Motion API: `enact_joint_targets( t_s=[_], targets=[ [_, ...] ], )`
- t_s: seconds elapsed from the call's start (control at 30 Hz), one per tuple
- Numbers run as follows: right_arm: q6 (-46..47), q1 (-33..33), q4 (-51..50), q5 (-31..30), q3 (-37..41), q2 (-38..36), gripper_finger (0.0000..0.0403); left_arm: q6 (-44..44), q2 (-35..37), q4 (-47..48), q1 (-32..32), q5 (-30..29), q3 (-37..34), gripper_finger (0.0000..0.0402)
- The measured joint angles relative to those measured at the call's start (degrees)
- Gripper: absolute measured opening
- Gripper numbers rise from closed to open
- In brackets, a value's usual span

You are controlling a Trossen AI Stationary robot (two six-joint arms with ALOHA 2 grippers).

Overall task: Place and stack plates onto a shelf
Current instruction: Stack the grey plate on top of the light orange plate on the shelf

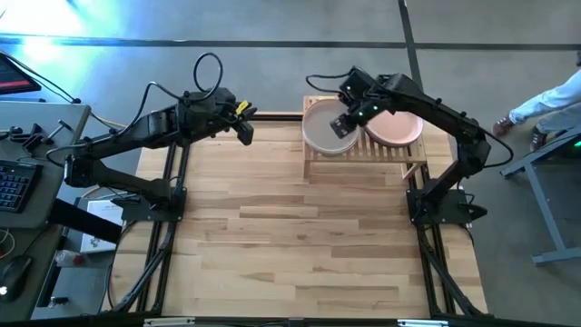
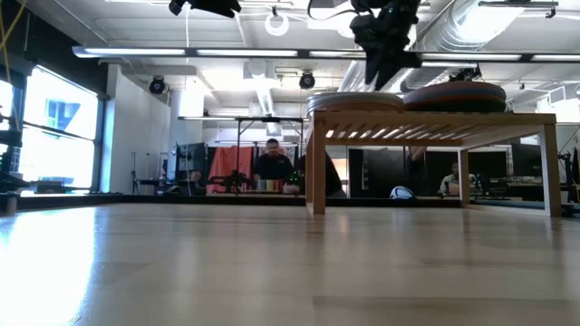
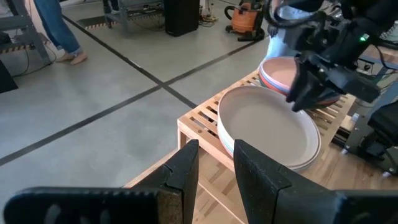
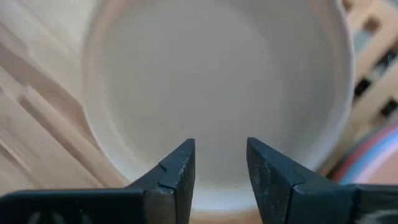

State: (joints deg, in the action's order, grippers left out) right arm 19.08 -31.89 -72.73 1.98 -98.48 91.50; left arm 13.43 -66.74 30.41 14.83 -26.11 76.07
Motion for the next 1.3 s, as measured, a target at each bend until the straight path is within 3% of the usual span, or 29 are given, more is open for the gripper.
enact_joint_targets(
  t_s=[0.4, 0.97, 1.3],
  targets=[
    [-2.7, -1.3, 9.2, -2.1, 0.0, 3.9, 0.0121, 0.0, 0.0, 0.0, 0.0, 0.0, 0.0, 0.0090],
    [-2.6, -1.4, 2.6, -2.6, 0.0, 7.2, 0.0121, 0.0, 0.0, 0.0, 0.0, 0.0, 0.0, 0.0090],
    [-2.9, -1.4, 5.4, -2.2, 0.0, 7.2, 0.0121, 0.0, 0.0, 0.3, 0.0, 0.0, 0.0, 0.0090]
  ],
)
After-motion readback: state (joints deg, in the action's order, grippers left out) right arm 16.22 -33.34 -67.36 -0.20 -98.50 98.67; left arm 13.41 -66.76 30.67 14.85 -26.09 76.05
